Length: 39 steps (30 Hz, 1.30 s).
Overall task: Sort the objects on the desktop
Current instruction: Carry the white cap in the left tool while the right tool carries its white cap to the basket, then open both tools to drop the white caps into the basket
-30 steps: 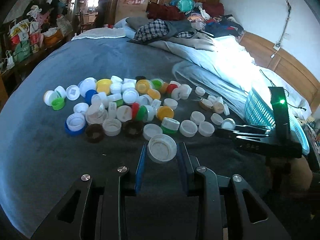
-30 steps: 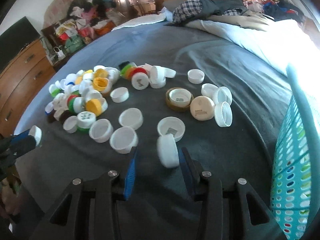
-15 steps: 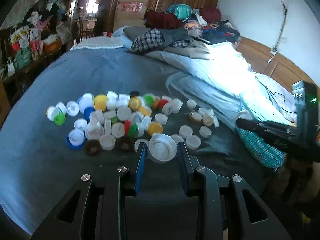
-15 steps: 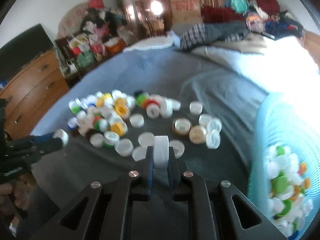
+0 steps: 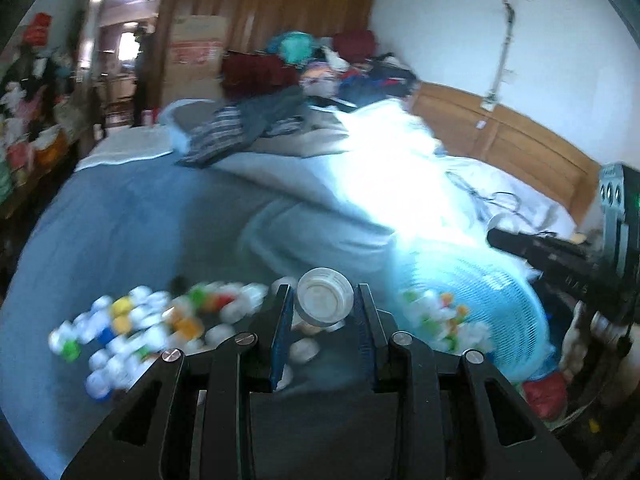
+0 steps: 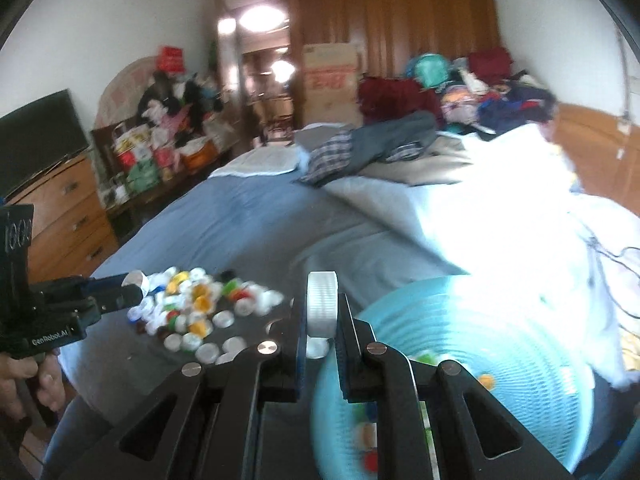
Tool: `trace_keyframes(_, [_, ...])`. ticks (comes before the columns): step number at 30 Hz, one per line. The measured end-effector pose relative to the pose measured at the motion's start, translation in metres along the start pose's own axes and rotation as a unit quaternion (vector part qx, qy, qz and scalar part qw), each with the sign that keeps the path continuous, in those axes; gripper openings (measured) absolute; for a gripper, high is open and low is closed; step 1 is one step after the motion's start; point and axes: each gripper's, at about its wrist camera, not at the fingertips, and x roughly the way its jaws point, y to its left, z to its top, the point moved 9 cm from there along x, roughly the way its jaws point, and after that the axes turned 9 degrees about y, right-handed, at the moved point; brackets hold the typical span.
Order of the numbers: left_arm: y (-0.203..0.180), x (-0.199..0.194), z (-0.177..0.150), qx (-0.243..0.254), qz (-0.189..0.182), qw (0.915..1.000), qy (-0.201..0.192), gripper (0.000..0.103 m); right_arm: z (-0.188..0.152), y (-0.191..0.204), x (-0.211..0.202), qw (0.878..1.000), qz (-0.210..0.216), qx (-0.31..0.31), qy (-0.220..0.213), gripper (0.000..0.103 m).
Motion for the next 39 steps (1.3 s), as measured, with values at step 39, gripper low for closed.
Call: trace_keyframes(39, [-0.053,0.075,0.007,0.063,-0.031,0.9940,0.083,0.053,-0.006,-0.097,-0.036,0.997,-0.044,0.057,0.008,0.040])
